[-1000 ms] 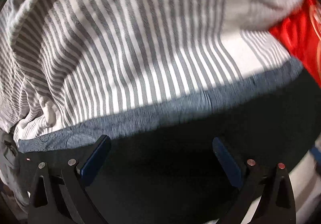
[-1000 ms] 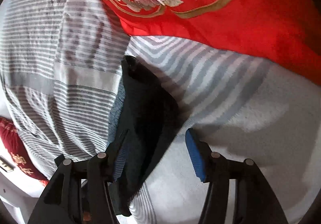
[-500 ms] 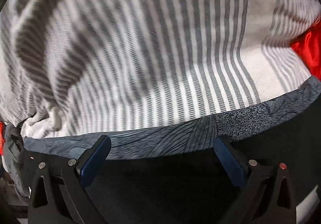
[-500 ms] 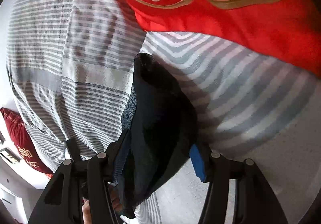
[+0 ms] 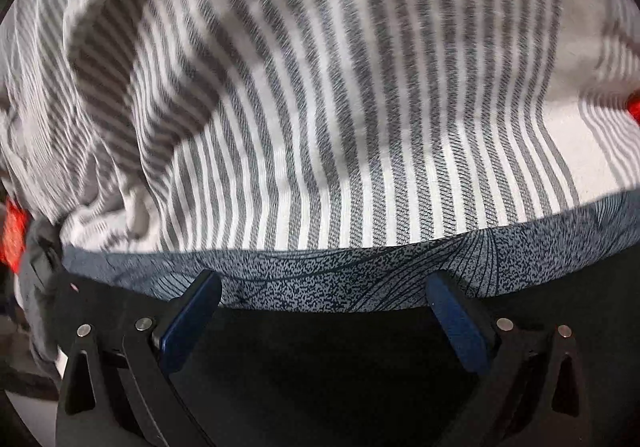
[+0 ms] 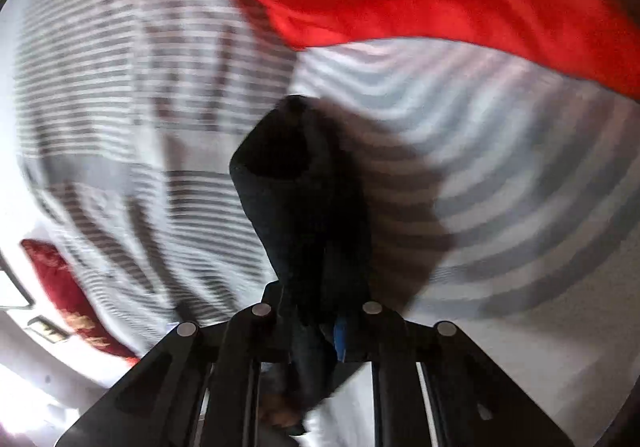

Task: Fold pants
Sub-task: 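Carry the leg end with the right gripper over onto the waistband half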

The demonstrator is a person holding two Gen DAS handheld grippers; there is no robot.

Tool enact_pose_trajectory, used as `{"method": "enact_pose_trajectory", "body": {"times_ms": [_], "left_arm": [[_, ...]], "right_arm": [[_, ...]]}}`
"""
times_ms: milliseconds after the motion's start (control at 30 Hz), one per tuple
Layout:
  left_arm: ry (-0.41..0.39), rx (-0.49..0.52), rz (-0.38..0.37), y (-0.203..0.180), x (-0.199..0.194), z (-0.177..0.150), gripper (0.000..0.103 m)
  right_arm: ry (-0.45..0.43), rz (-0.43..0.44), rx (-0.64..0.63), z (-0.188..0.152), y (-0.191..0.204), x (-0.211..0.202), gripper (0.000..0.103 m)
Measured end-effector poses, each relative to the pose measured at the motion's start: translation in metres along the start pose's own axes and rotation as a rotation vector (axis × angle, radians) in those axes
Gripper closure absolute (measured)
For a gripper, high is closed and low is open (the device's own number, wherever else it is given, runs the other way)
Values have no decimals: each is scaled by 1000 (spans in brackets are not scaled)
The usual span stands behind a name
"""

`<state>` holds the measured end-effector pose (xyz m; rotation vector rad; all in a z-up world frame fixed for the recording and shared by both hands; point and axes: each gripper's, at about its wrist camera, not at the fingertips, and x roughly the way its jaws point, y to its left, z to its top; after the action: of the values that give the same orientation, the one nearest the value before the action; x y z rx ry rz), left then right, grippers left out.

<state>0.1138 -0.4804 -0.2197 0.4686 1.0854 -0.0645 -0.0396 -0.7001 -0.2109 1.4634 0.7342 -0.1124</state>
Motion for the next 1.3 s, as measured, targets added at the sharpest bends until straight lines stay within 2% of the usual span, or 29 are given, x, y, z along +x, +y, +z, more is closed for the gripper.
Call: {"method": "enact_pose_trajectory", "body": {"times_ms": [100, 233, 433, 500, 600, 667, 800, 900, 1000, 1100, 1167, 1233, 1300], "left_arm": [[-18, -12, -18, -7, -9, -5, 0], [19, -68, -134, 12, 1, -5, 0], [71, -76, -281, 43, 5, -2, 0], [52, -92, -306, 67, -2, -2, 0], [-1, -129, -310, 109, -16, -5, 0], [-28, -159, -284, 151, -20, -10, 0], [-17, -206, -205, 233, -15, -32, 0], [9, -217, -163, 269, -7, -44, 0], [54, -238, -132, 312, 10, -72, 0], [86, -251, -127, 330, 21, -89, 0], [108, -257, -133, 335, 36, -100, 0], [122, -263, -136, 342, 37, -107, 0], [132, -272, -142, 353, 43, -114, 0]], "right_arm": [[22, 50, -73, -6, 32, 1, 89], [57, 100, -165, -26, 79, 12, 89], [128, 115, -272, -70, 132, 41, 89], [149, 104, -307, -84, 147, 52, 89], [186, 60, -385, -111, 167, 72, 89], [216, 29, -426, -129, 178, 90, 89], [276, -63, -520, -169, 187, 126, 89], [323, -176, -602, -206, 184, 164, 89], [368, -305, -681, -243, 170, 205, 89], [379, -447, -765, -275, 154, 234, 87], [365, -506, -816, -288, 152, 242, 81], [355, -545, -890, -302, 161, 245, 70], [385, -538, -942, -314, 170, 244, 43]]}}
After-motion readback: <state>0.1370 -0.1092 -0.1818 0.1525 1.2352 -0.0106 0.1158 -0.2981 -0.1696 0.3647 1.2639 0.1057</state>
